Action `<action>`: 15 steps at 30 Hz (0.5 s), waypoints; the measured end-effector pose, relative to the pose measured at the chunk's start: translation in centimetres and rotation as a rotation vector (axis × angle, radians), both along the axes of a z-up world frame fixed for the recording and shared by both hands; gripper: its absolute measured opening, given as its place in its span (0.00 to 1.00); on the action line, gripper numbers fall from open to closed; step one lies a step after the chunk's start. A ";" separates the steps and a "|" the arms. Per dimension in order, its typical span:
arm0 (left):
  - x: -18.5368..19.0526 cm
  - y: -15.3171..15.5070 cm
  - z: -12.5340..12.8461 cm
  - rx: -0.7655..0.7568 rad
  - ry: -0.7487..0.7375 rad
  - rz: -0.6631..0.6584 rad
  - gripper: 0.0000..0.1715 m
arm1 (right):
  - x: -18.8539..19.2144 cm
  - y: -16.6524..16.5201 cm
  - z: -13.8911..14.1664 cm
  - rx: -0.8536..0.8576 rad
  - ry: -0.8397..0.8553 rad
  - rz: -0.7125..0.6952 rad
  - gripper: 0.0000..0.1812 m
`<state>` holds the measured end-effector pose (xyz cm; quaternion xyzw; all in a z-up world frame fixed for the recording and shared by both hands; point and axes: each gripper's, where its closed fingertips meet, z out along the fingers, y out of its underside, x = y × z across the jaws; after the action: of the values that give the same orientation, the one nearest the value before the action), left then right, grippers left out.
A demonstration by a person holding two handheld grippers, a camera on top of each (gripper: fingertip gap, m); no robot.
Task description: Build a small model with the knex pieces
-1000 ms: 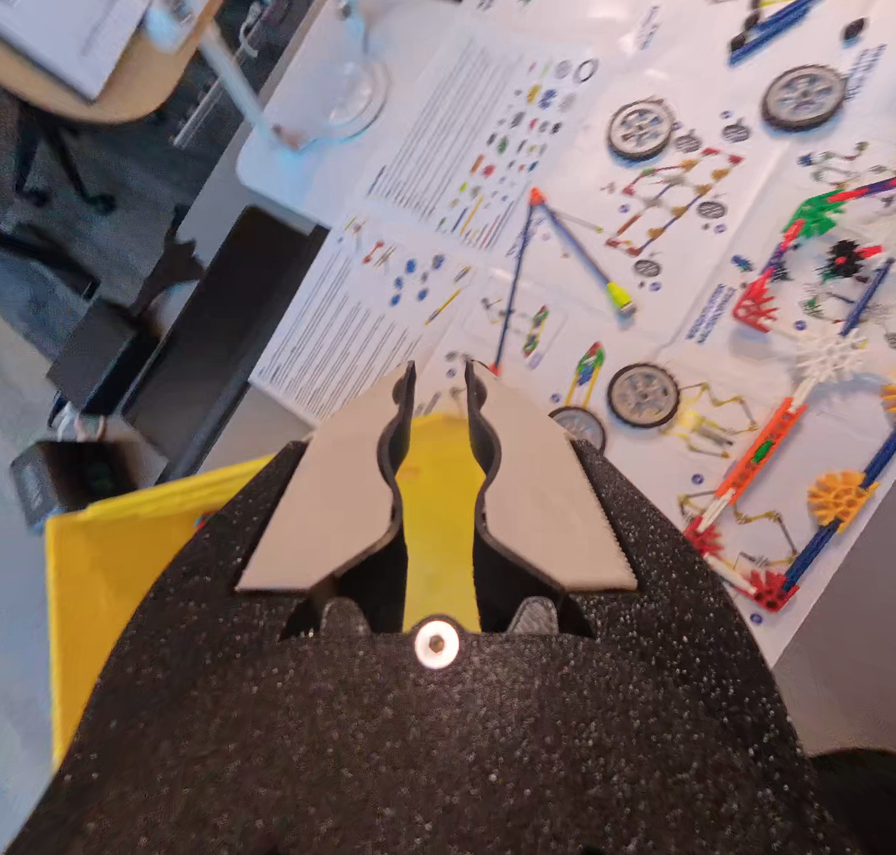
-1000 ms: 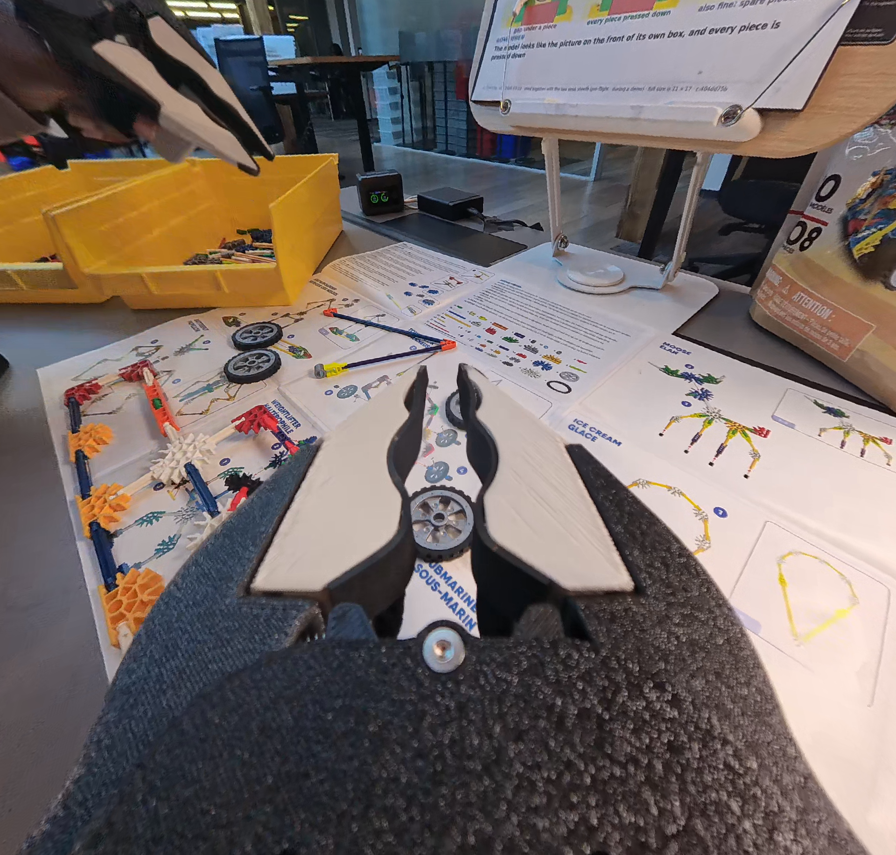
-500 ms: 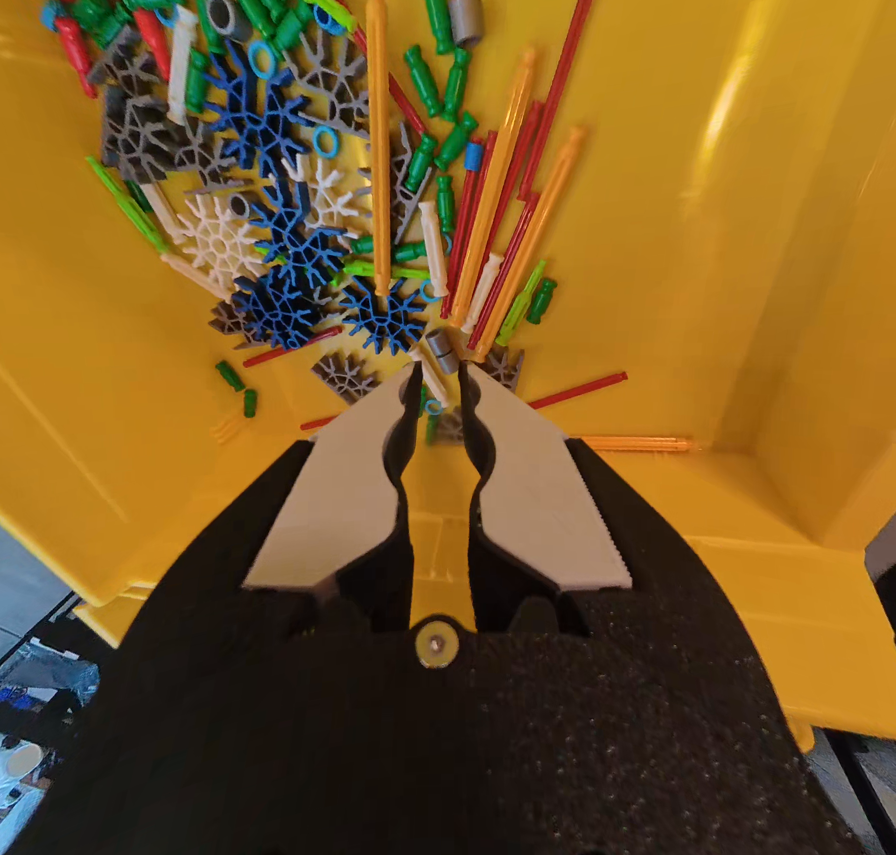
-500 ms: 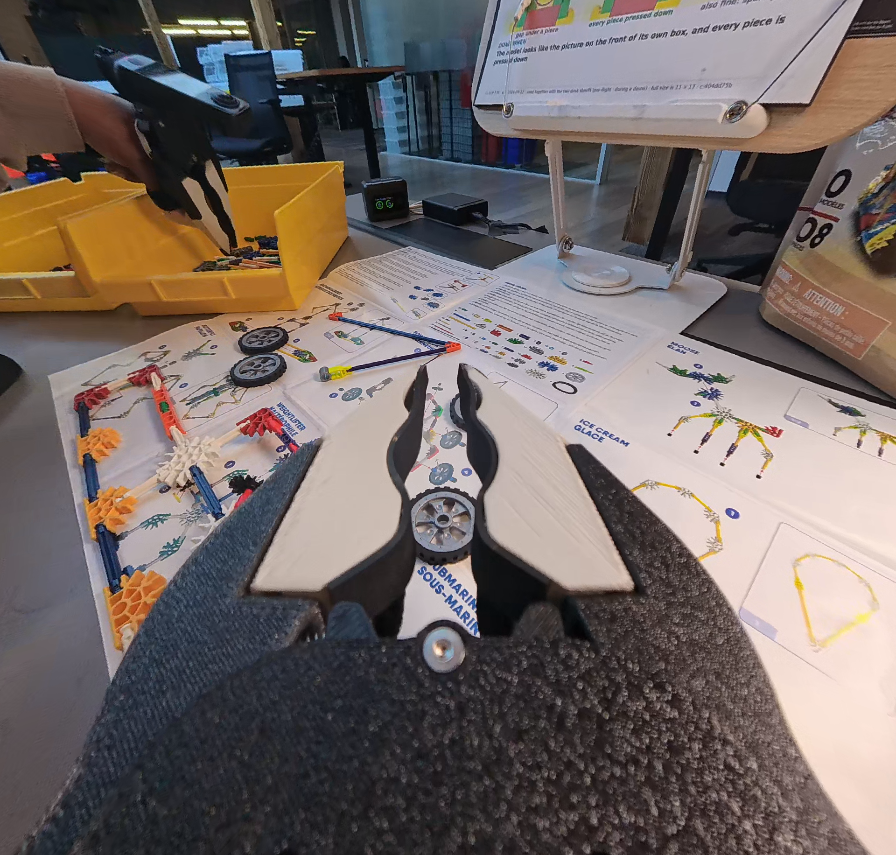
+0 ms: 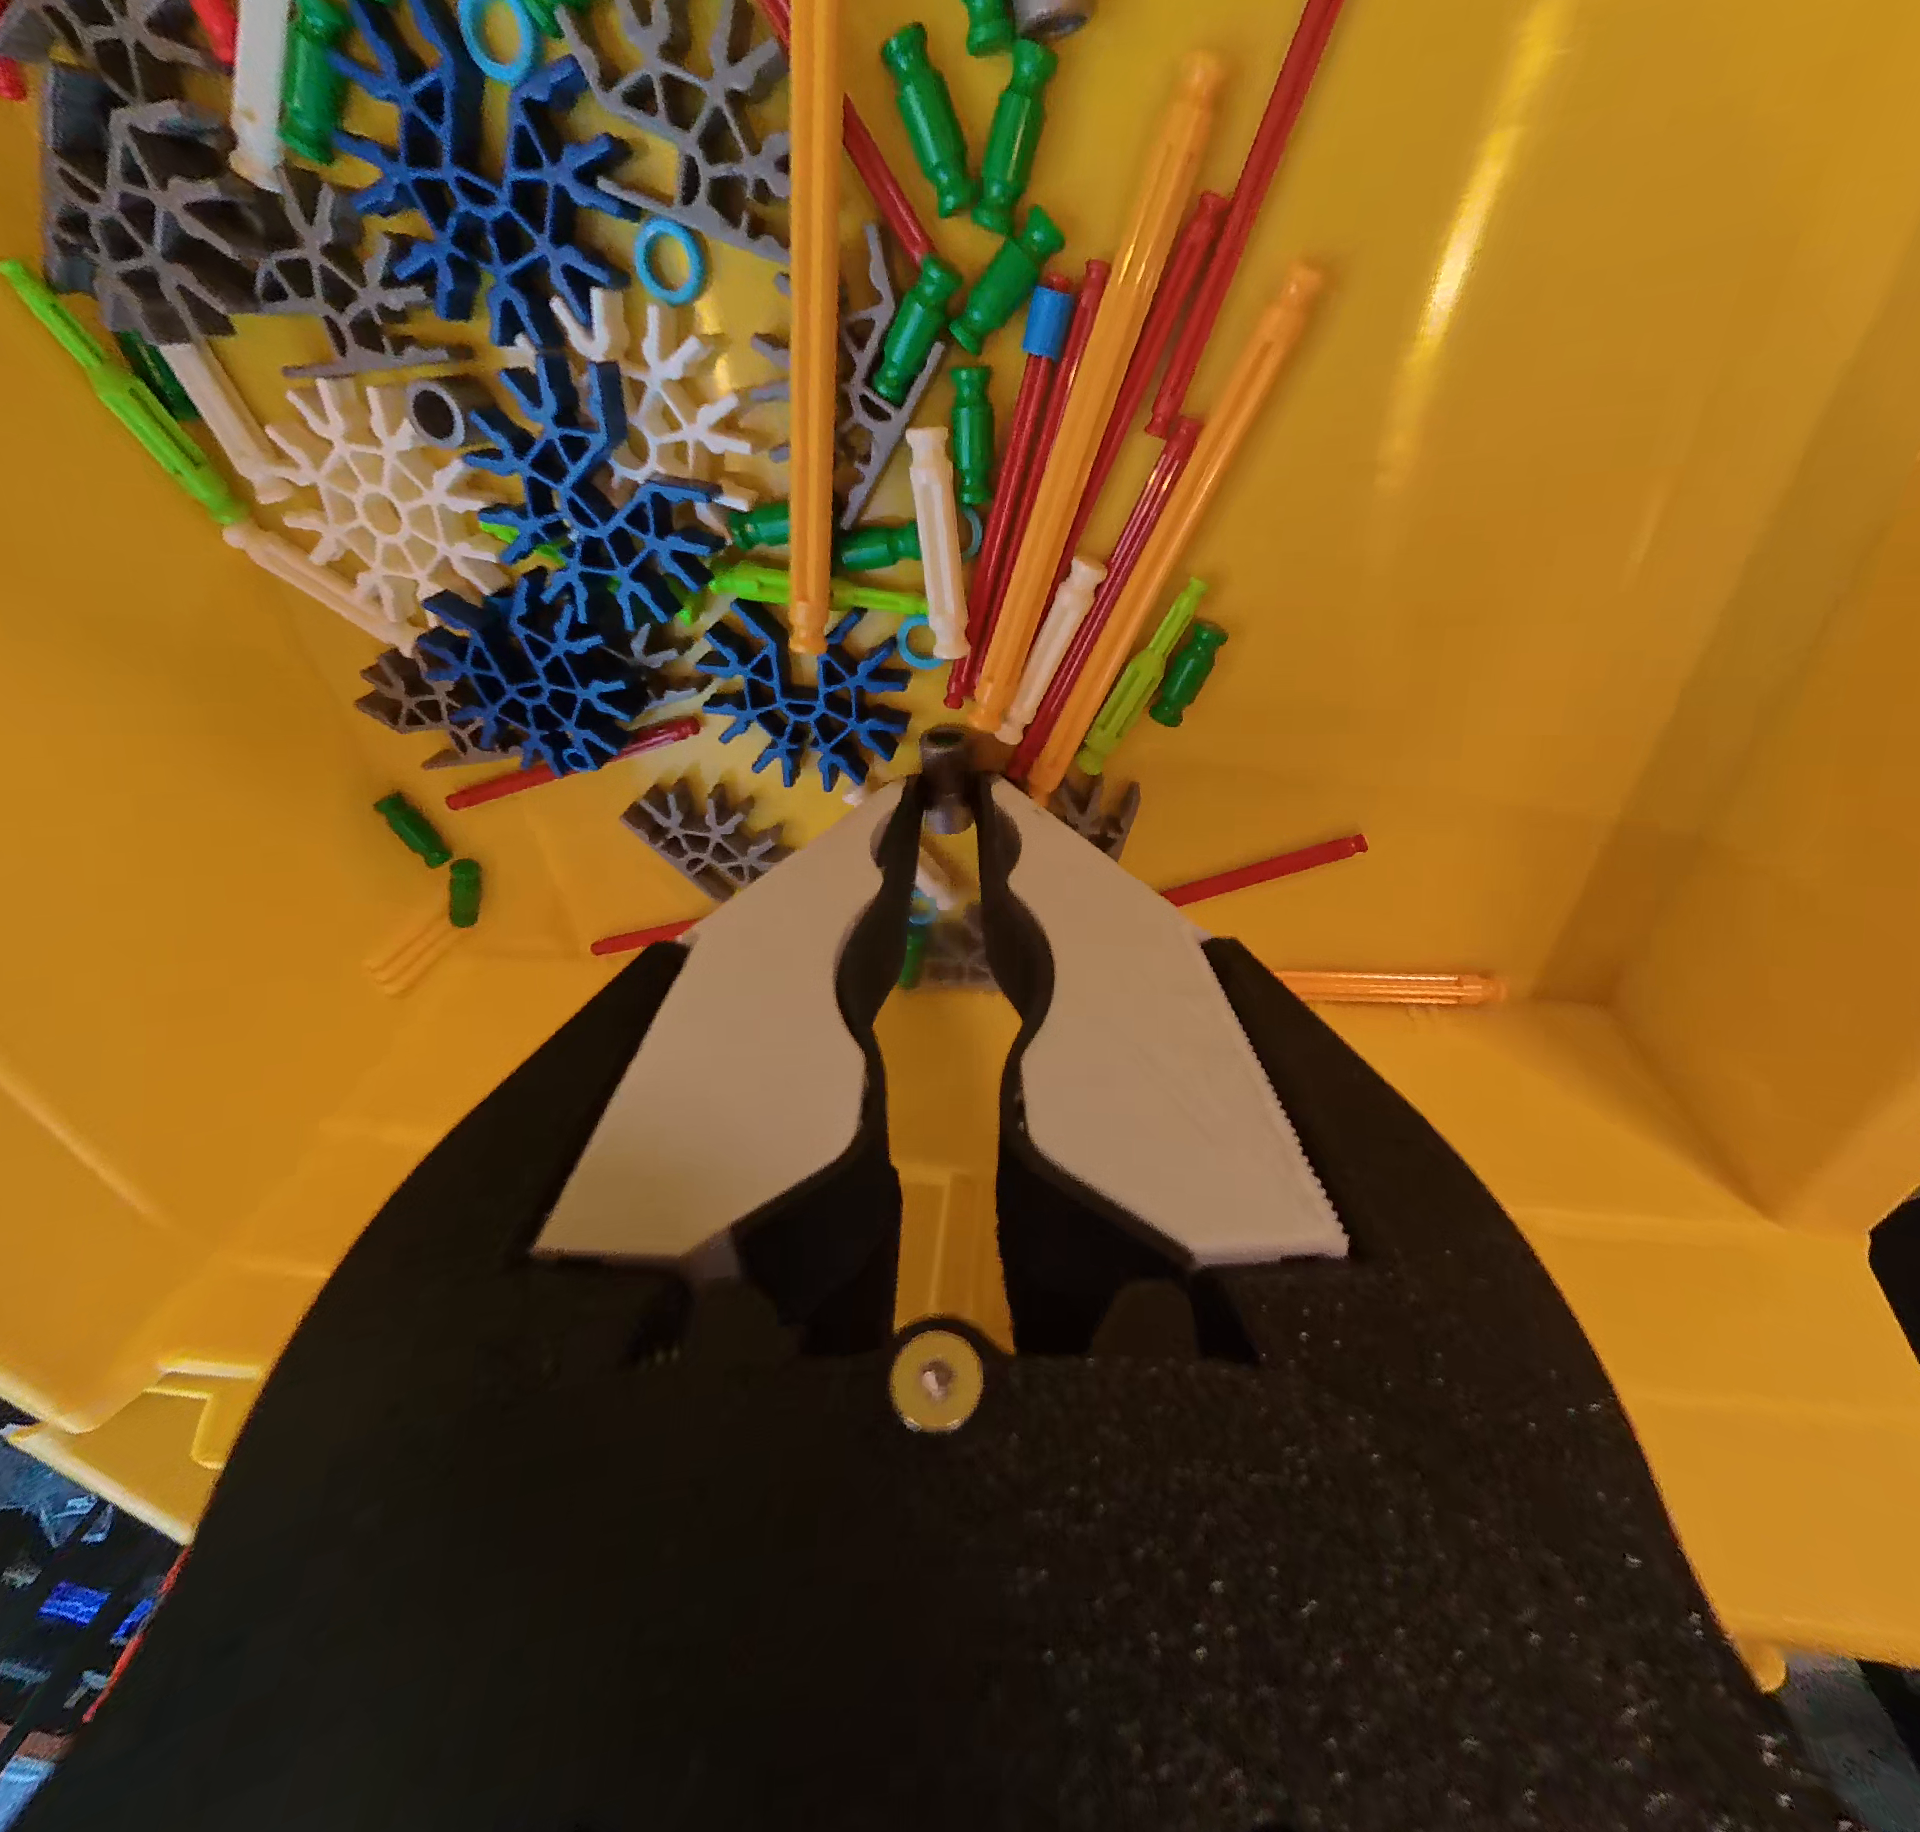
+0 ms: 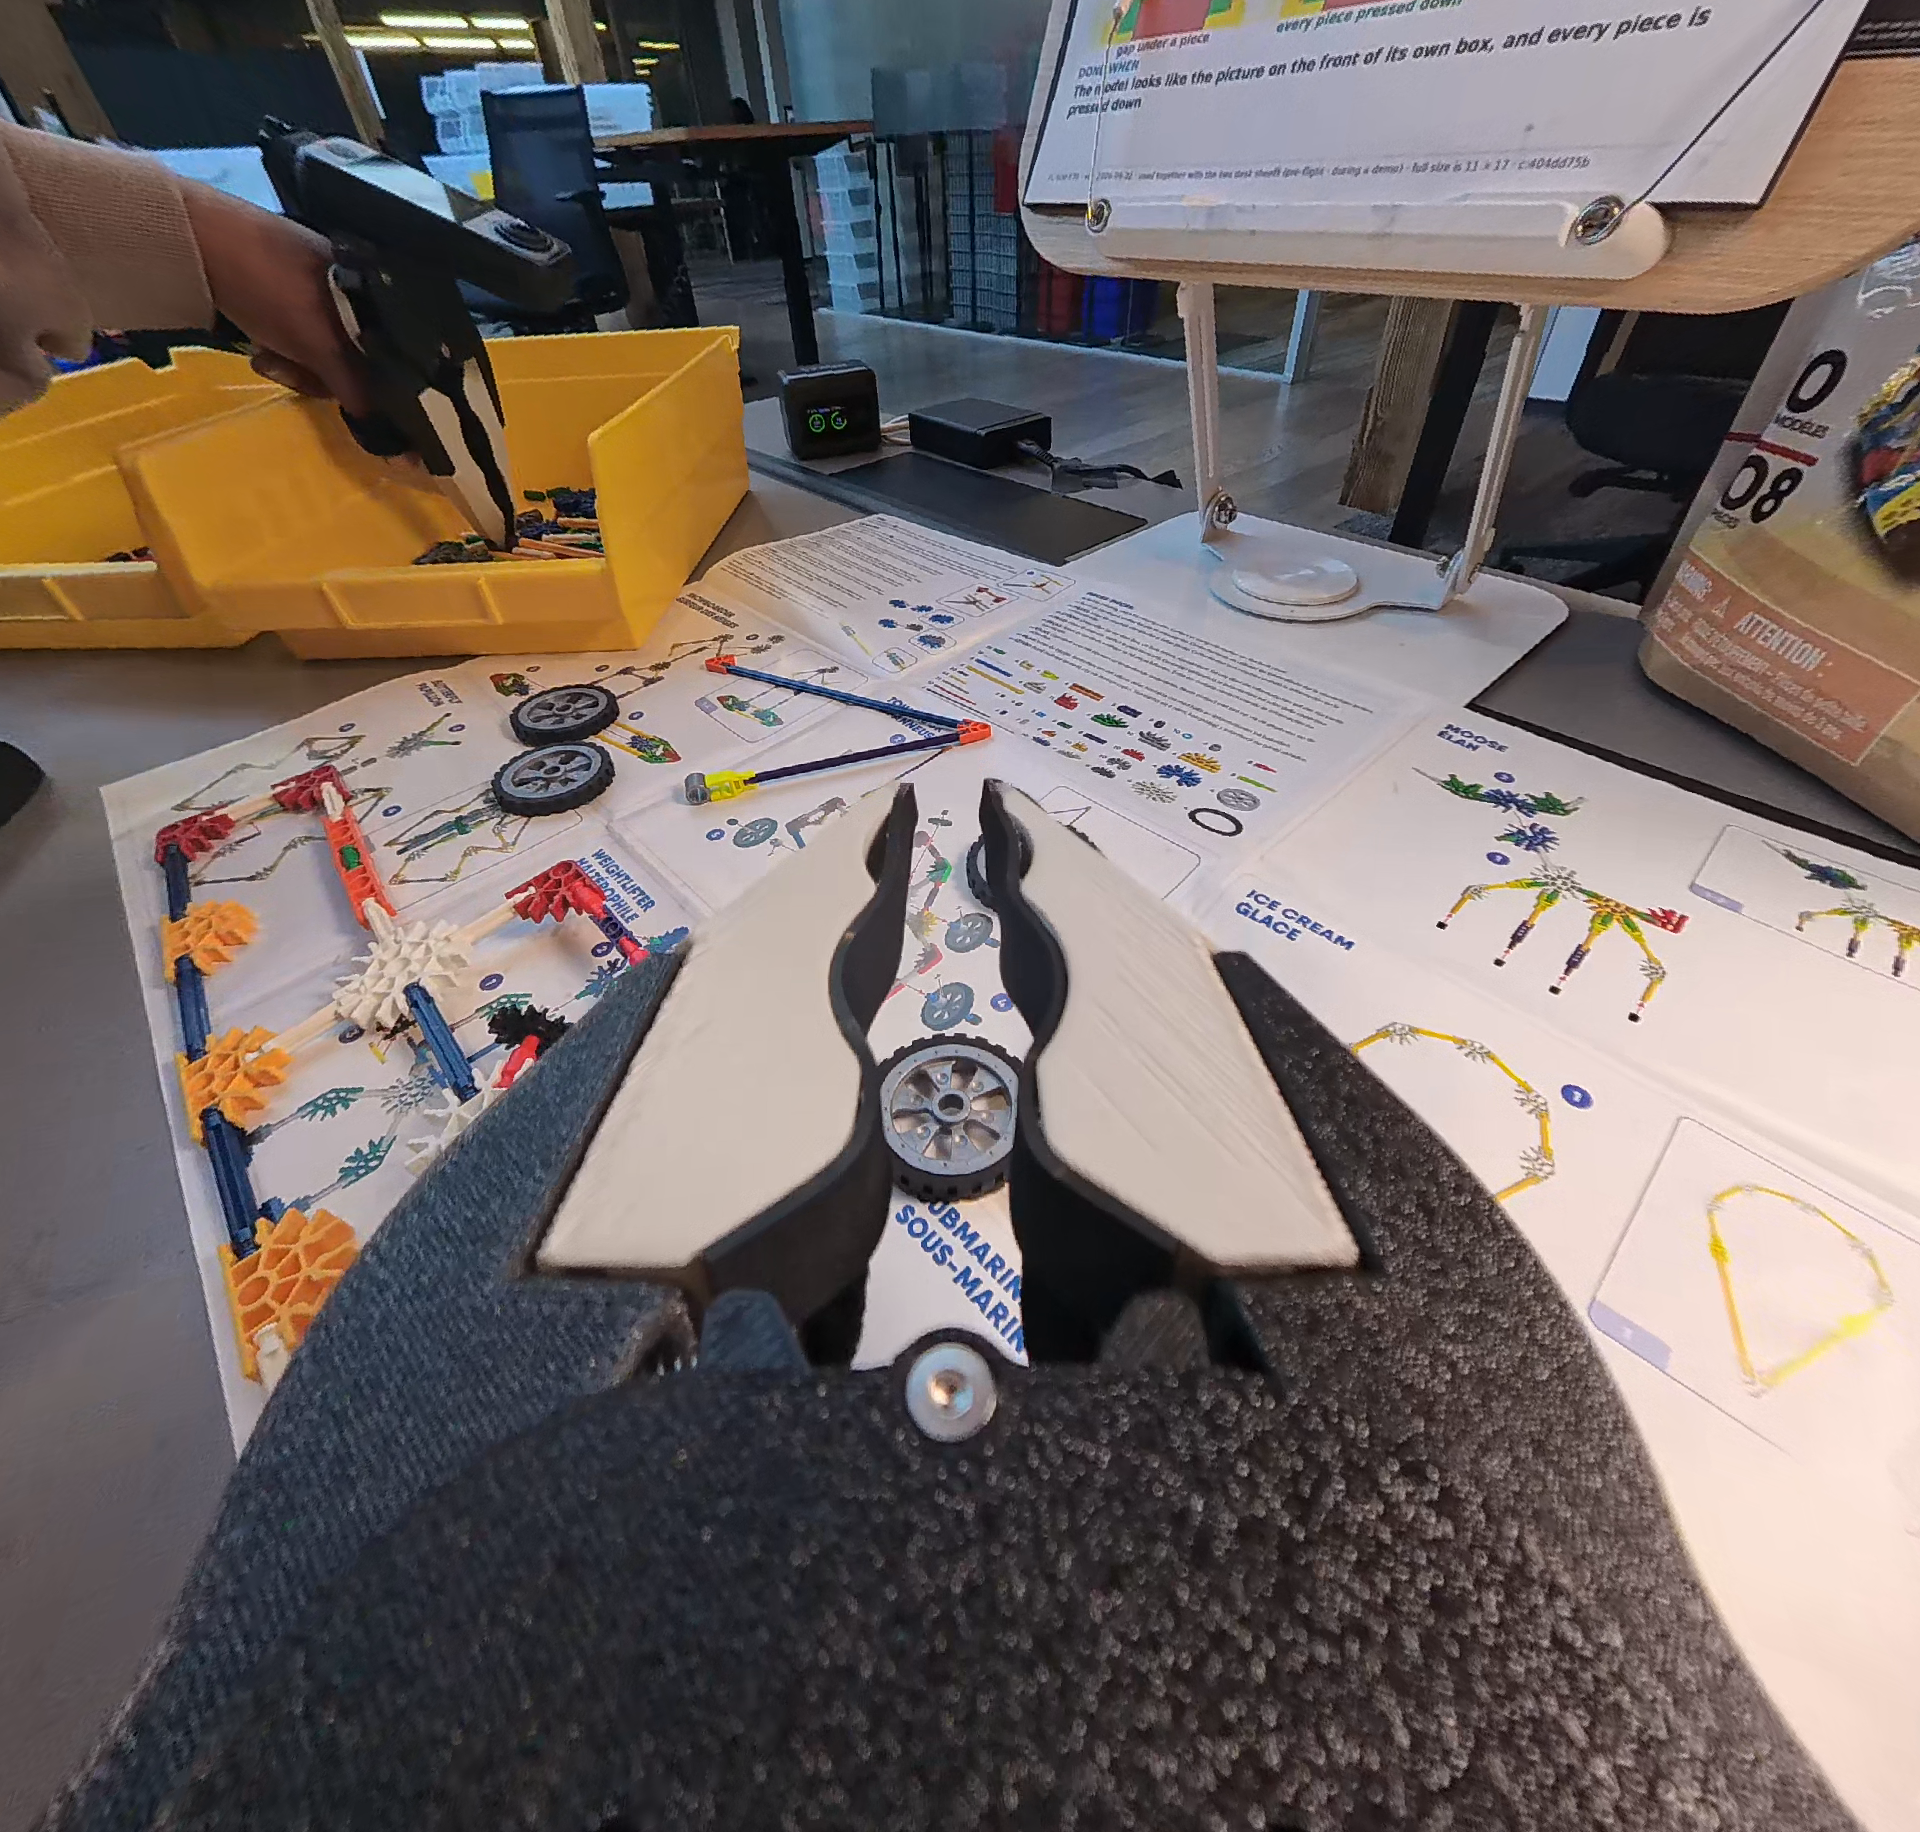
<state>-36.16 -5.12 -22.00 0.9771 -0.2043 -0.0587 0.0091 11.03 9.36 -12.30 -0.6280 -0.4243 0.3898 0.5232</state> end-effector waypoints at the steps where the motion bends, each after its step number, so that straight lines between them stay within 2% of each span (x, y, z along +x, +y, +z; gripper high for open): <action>1: 0.0 0.1 0.0 0.005 0.005 -0.005 0.04 | 0.0 0.0 -0.1 -0.002 -0.002 0.001 0.06; 5: 0.1 0.4 0.7 0.033 -0.004 -0.018 0.04 | -0.1 0.0 -0.2 0.002 -0.009 0.001 0.06; 9: 1.3 1.4 3.2 0.137 -0.081 -0.013 0.04 | 0.0 0.0 -0.1 0.004 -0.006 0.000 0.06; 12: 5.3 2.9 7.1 0.280 -0.233 -0.073 0.04 | 0.0 0.0 0.0 0.004 -0.002 0.001 0.06; 15: 11.0 4.5 11.0 0.438 -0.326 -0.213 0.04 | -0.1 -0.1 0.1 0.008 0.000 0.004 0.06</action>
<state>-25.11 -0.65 -11.00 0.9254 -0.2868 0.0556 -0.2414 10.93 9.24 -12.22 -0.6250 -0.4271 0.3891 0.5249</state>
